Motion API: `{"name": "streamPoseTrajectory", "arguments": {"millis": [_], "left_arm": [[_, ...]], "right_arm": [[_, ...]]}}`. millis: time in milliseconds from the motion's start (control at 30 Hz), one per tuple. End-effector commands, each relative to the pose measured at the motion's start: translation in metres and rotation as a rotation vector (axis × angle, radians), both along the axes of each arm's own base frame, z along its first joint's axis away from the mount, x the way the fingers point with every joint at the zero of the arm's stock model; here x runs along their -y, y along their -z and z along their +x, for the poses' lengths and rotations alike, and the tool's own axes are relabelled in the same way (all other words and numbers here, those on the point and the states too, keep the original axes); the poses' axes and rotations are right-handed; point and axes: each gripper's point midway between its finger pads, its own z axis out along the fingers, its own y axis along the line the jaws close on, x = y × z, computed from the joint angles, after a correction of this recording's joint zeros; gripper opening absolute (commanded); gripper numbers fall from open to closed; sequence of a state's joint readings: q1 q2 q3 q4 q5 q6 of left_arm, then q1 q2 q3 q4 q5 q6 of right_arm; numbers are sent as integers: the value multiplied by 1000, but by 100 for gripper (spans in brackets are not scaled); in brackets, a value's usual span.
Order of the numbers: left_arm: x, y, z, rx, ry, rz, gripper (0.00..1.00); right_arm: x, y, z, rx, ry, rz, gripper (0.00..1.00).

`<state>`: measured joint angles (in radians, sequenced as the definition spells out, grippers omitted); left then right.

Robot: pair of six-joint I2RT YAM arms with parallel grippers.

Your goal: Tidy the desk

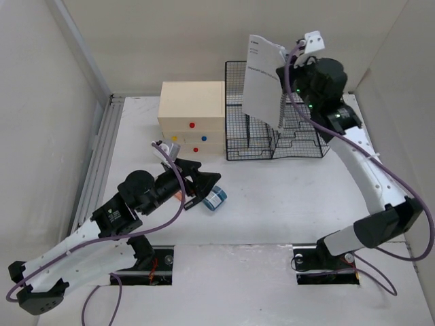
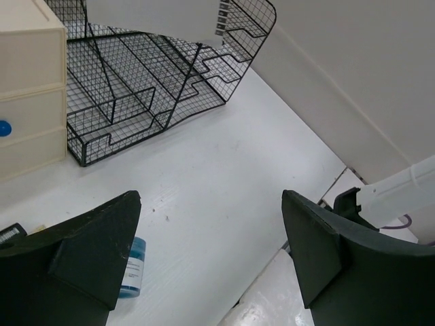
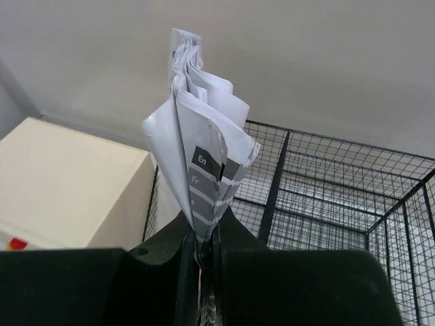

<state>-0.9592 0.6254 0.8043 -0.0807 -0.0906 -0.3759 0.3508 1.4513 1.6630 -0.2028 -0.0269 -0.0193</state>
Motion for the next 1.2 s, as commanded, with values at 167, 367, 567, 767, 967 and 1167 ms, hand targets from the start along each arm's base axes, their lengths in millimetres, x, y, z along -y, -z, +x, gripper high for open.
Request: {"name": "streamPoseTrajectory", "arguments": {"millis": [167,367,567,767,967,1167], "left_arm": [[-11,-3,3,-22,-57,-45,82],[-14,3,4,-45,-78,-41,81],[-20,8,4,-53,-100,-44,81],[-18,8,5,-53,-100,-44,80],[-17,13,4,-58,-91,-36,80],[-23,11,2,-60,-102,-49,80]], "right_arm": [[-12,-39,3,203,511,115,0],[-8,-24,-5,243,750,77,0],[9,-20,-9,260,829,92,0],[23,-19,-9,288,879,124,0],[7,19,10,299,881,29,0],[-4,49,24,388,849,-30,0]]}}
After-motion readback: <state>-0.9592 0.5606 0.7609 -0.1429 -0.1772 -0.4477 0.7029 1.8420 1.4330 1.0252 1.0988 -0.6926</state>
